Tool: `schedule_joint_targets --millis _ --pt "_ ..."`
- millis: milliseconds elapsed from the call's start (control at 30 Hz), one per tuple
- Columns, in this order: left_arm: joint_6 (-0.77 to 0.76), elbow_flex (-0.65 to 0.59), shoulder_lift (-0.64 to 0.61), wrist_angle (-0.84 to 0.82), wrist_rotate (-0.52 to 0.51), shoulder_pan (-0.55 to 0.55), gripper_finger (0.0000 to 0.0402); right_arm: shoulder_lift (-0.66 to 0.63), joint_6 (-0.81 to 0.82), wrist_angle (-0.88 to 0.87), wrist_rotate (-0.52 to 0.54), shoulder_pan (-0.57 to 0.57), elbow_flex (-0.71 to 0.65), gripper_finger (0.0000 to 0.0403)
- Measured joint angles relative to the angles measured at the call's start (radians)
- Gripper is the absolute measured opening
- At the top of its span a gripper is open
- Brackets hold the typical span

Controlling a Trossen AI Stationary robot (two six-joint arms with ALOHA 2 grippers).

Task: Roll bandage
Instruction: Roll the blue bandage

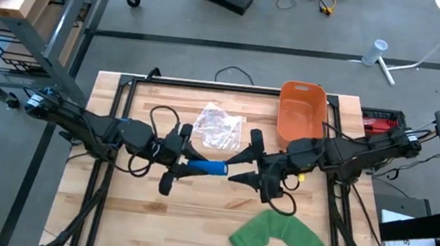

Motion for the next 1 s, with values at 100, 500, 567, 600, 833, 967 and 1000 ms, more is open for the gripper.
schedule_joint_targets --millis 100,500,567,600,833,967,1000 --pt "-0.03 0.0 0.0 -0.002 -0.027 0.0 0.0118 -0.002 -0.02 -0.003 0.05 0.011 0.0 0.0217" --pt "-0.046 0.0 -0.005 0.005 -0.042 0.0 0.0119 -0.013 0.0 0.01 0.11 0.044 0.0 0.0208" --pt "-0.045 0.0 -0.005 0.012 -0.055 0.0 0.0119 0.0 0.016 0.014 0.111 0.043 0.0 0.0203" --pt "-0.043 0.0 -0.005 0.011 -0.07 0.0 0.0119 0.005 0.023 0.019 0.111 0.041 0.0 0.02" --pt "-0.014 0.0 0.01 0.007 -0.101 0.003 0.0119 0.031 0.031 0.025 0.141 0.036 -0.002 0.0178" --pt "0.013 0.0 0.022 0.005 -0.105 0.003 0.0119 0.033 0.046 0.025 0.161 0.024 -0.002 0.0156" --pt "0.013 0.0 0.025 0.006 -0.105 0.004 0.0119 0.033 0.056 0.025 0.161 0.021 -0.002 0.0149"
